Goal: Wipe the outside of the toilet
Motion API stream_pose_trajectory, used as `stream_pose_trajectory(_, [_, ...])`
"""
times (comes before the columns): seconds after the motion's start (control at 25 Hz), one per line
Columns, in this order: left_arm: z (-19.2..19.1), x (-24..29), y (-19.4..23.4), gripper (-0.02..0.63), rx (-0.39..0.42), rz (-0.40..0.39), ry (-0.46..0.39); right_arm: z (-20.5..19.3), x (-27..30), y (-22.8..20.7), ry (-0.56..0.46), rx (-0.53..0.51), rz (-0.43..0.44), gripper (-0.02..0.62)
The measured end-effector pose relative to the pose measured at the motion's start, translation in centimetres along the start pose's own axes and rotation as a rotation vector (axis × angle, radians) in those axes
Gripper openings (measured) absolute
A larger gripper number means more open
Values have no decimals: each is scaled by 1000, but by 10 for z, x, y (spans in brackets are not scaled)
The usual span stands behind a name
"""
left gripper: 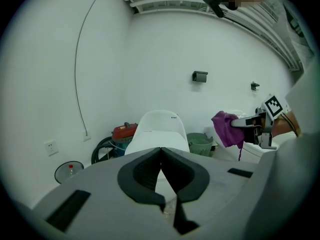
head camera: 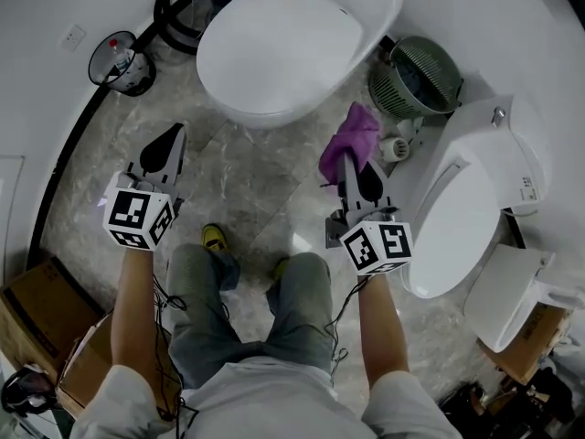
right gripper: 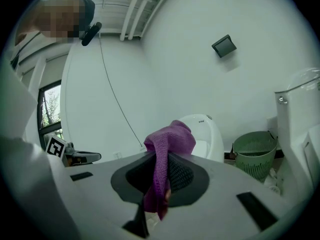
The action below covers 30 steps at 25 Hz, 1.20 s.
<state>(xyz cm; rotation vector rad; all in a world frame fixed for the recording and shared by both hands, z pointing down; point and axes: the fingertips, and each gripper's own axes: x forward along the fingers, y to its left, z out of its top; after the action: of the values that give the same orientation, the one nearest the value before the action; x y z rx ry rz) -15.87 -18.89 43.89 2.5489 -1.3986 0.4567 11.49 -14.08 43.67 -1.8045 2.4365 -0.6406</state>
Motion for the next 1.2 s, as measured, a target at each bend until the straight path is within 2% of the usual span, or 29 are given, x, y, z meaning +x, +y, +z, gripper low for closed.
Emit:
stream_pose_trajectory(0.52, [-78, 44, 7, 12, 41, 24, -37, -83, 39, -36, -21, -33, 69, 57])
stream_pose_trajectory(0.88, [-138, 80, 7, 12, 90, 30, -79, -157, 66, -67, -48, -61, 121, 57])
stream_pose_trajectory(1.2, [-164, 88, 0, 12, 129, 26, -82, -182, 75, -75, -68, -88, 161, 57])
